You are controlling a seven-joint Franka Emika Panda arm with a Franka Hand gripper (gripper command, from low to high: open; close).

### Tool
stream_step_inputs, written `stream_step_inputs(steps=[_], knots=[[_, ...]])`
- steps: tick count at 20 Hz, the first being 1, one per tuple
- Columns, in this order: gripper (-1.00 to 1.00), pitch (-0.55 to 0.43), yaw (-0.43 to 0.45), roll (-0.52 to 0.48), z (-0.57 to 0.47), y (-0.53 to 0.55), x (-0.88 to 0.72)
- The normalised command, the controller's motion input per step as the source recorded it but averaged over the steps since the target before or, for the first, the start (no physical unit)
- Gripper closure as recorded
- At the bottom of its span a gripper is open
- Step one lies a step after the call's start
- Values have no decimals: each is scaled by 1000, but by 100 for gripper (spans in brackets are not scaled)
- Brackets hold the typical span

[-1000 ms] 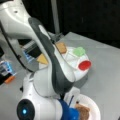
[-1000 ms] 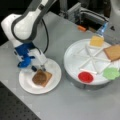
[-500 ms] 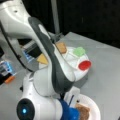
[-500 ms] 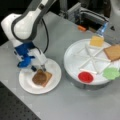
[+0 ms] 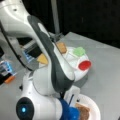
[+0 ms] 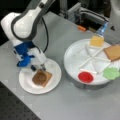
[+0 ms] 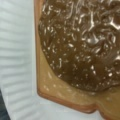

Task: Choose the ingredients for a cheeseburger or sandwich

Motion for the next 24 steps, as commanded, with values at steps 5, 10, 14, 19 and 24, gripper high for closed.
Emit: stream_step_inputs(steps=[5,10,14,19,24], knots=[[-100,-67,-14,-231,32,270,-248],[-100,85,-140,-573,156,314,-345],[-100,45,-193,-557,292,497,-534],[-100,-79,-173,-438,131,530,-577],[-100,-164,-148,-432,38,376,-528]])
